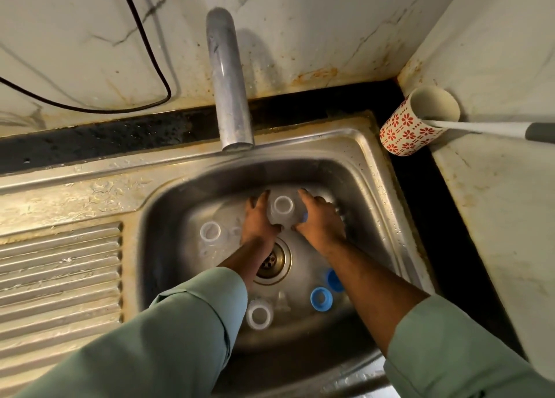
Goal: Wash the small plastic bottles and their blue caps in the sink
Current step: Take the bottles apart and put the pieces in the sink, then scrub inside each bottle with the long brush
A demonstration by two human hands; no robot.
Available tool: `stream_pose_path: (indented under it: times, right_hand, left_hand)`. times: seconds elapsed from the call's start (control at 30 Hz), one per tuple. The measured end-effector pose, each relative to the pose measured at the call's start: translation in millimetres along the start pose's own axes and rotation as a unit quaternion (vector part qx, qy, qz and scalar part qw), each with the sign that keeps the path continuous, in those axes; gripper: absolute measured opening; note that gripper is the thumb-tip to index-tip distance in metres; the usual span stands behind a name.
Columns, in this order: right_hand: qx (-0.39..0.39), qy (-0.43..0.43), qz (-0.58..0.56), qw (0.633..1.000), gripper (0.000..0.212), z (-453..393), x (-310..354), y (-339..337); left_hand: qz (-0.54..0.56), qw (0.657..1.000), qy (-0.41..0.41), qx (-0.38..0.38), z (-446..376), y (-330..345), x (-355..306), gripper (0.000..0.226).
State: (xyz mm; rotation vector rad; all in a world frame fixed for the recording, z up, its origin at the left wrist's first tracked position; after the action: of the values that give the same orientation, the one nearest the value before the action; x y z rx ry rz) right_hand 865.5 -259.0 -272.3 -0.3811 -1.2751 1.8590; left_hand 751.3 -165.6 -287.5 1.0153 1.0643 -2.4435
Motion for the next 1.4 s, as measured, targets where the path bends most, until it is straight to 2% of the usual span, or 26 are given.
stream_pose_path:
  times: [0.17, 0.4, 0.5, 0.6, 0.67, 0.8, 0.87, 0.97, 1.1, 1.2, 1.27, 1.33, 1.4]
  right_hand:
    - [-0.018, -0.002, -0.013, 1.000, 0.088, 21, -3, -22]
    - [-0.127, -0.079, 0.078, 0.986, 0.070, 74, -10, -121]
    - [-0.194, -0.117, 0.141, 0.964, 0.055, 102, -8, -168]
    - [-0.251, -0.119, 0.278, 0.919, 0.038, 124, -9, -219]
    - [-0.234, -0.075, 0.371, 0.895, 0.038, 130, -12, -248]
    - [-0.121, 0.044, 0.519, 0.845, 0.050, 144, -31, -293]
    - [-0.089, 0.068, 0.523, 0.845, 0.048, 146, -40, -306]
    - [-0.090, 0.045, 0.503, 0.858, 0.042, 154, -34, -322]
    - [-0.141, 0.020, 0.518, 0.843, 0.032, 181, -8, -358]
    - [-0.194, 0.015, 0.497, 0.846, 0.020, 217, 14, -387]
    - [-0.229, -0.034, 0.476, 0.849, 0.011, 237, 27, -394]
    - [-0.244, -0.082, 0.419, 0.870, 0.010, 246, 29, -382]
    - [-0.206, -0.097, 0.327, 0.917, 0.016, 236, 21, -345]
  left_hand:
    - [-0.002, 0.999, 0.017, -0.028, 28, -17, -5, 0.089]
    - [0.006, 0.987, 0.139, -0.076, 79, -34, -63, 0.071]
    - [0.006, 0.978, 0.196, -0.070, 97, -35, -107, 0.070]
    - [-0.019, 0.965, 0.255, -0.053, 109, -34, -161, 0.069]
    - [-0.065, 0.961, 0.265, -0.041, 112, -33, -186, 0.070]
    - [-0.118, 0.951, 0.283, -0.023, 116, -30, -211, 0.073]
    - [-0.113, 0.953, 0.280, -0.022, 117, -31, -213, 0.073]
    - [-0.107, 0.957, 0.268, -0.025, 114, -33, -210, 0.064]
    - [-0.075, 0.969, 0.234, -0.031, 110, -43, -196, 0.047]
    - [-0.037, 0.982, 0.182, -0.028, 105, -53, -173, 0.045]
    - [-0.063, 0.985, 0.159, -0.031, 96, -59, -154, 0.045]
    - [-0.106, 0.987, 0.117, -0.029, 83, -63, -127, 0.043]
    - [-0.116, 0.992, 0.043, -0.018, 71, -65, -98, 0.040]
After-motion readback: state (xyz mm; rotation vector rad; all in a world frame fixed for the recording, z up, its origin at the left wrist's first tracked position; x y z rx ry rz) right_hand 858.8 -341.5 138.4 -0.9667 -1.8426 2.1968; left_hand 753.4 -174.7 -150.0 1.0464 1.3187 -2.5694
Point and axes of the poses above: each hand's wrist, its own z-axis away from the middle knuckle, its own y-axis out of the palm, x = y × z, the point moved 6 cm from there along -z, towards the middle knuckle, and after that the axes turned 6 degrees about z, right-handed, at the moved point
